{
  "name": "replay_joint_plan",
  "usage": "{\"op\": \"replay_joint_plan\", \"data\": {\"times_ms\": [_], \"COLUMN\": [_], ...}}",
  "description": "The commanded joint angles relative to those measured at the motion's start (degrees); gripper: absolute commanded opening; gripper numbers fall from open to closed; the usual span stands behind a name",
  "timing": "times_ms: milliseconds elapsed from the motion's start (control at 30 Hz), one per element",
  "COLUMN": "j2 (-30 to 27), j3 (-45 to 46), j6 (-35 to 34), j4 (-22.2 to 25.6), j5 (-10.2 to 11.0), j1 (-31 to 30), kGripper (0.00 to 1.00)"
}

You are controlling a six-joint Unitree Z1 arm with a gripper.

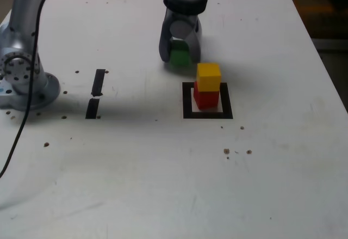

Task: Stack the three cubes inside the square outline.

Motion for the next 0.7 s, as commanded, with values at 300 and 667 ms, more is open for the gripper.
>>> {"op": "replay_joint_plan", "data": {"times_ms": [300, 667], "j2": [-8.74, -14.54], "j3": [-3.17, -12.52], "j6": [-5.24, -17.18], "j4": [9.31, 22.49], "j5": [1.36, 1.97], "j1": [-2.01, -10.75], "kGripper": [0.19, 0.19]}}
